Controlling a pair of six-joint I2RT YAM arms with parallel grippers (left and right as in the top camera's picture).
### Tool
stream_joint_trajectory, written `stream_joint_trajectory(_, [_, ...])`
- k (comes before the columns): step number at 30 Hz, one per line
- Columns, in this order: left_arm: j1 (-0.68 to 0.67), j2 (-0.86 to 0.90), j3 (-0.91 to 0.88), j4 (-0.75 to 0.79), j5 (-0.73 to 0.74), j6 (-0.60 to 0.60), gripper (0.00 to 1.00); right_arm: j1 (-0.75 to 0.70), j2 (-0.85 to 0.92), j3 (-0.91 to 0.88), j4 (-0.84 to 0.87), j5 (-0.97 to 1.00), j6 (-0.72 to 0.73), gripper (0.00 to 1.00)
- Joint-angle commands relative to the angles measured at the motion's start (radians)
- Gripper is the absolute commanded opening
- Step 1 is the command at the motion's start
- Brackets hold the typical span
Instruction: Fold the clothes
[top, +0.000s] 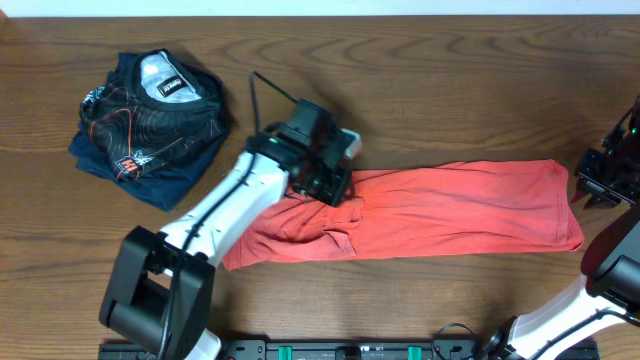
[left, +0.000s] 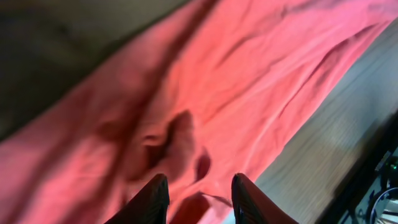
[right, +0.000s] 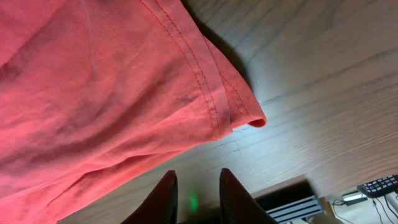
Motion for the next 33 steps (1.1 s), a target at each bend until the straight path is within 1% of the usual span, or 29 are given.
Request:
stream_joint_trajectory(1, [-0.037, 0.0, 0.011, -0.013, -0.109, -0.15, 0.35, 0.0, -0.027, 0.0, 0.003, -0.007, 0.005, 0.22])
stream_joint_trajectory(4, [-0.06, 0.0, 0.011, -0.017, -0.177, -0.323, 0.35, 0.0, -0.027, 0.0, 0.003, -0.007, 0.005, 0.22])
stream_joint_trajectory(7, [-0.076, 0.0, 0.011, -0.016, -0.217, -0.467, 0.35, 0.0, -0.027, 0.0, 0.01, -0.022, 0.005, 0.23])
stream_joint_trajectory(12, [-0.109, 0.0, 0.01, -0.017, -0.347, -0.634, 0.35, 0.0, -0.027, 0.0, 0.011, -0.022, 0.005, 0.23])
stream_joint_trajectory(14, [-0.122, 0.0, 0.01, -0.015, -0.364, -0.702, 0.35, 0.0, -0.027, 0.0, 0.011, -0.022, 0.005, 0.23])
stream_joint_trajectory(20, [-0.169, 0.005, 0.009, 0.0, -0.379, -0.857, 0.36, 0.0, -0.027, 0.0, 0.013, -0.022, 0.005, 0.24])
stream_joint_trajectory(27, [-0.215, 0.039, 0.009, 0.009, -0.417, -1.08, 0.35, 0.001, -0.027, 0.0, 0.013, -0.034, 0.005, 0.24])
stream_joint_trajectory(31, [-0.222, 0.08, 0.009, 0.035, -0.42, -1.128, 0.35, 0.0, -0.027, 0.0, 0.013, -0.034, 0.005, 0.24])
stream_joint_trajectory(33, [-0.222, 0.109, 0.009, 0.056, -0.431, -1.132, 0.35, 0.0, -0.027, 0.0, 0.014, -0.038, 0.005, 0.24])
